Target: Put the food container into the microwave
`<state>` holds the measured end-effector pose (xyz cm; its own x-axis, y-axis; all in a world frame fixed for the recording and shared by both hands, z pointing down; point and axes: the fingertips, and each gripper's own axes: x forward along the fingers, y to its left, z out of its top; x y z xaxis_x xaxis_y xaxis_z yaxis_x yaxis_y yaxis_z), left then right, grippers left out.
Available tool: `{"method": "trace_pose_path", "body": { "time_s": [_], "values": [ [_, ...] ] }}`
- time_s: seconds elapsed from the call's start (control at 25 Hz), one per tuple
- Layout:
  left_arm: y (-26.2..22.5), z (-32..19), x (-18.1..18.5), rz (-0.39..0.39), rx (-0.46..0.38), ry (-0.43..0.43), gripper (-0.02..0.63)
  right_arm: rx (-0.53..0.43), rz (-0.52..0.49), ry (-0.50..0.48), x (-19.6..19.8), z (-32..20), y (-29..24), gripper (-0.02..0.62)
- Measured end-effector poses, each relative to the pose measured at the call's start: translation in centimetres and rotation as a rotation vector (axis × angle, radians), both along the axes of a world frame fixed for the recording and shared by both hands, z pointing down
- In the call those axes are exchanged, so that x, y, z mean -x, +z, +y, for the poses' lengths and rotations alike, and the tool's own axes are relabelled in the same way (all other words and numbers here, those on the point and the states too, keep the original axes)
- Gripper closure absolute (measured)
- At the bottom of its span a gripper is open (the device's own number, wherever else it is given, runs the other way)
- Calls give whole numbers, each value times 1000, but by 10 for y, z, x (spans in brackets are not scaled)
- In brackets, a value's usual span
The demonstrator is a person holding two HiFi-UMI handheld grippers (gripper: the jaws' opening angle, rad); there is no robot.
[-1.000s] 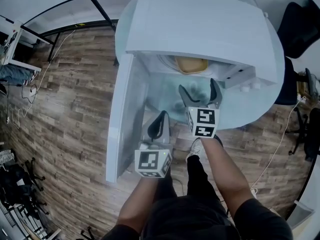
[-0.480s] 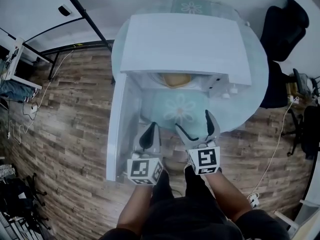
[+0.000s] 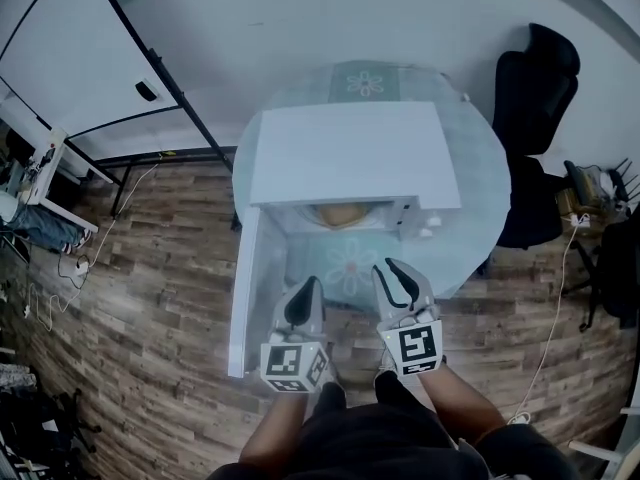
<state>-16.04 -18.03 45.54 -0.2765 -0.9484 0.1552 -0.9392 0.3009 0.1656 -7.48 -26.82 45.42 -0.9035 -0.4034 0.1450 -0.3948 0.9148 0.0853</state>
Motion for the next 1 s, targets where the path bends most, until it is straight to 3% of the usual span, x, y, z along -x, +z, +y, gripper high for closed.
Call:
{"method": "trace_pose_path", "body": {
  "time_s": [0.2,0.68,1.0],
  "values": [
    [-25,-3,-6,-23,-25,18,611,-20,-14,-24,-2,5,-28,592],
    [-54,-3,-28,-55,-20,93,611,-40,-92,-95,-11,21,-78,594],
    [-66,-4,-26,-90,-32,87,611,-38,-114,-114,-9,20,-88,594]
  ]
}}
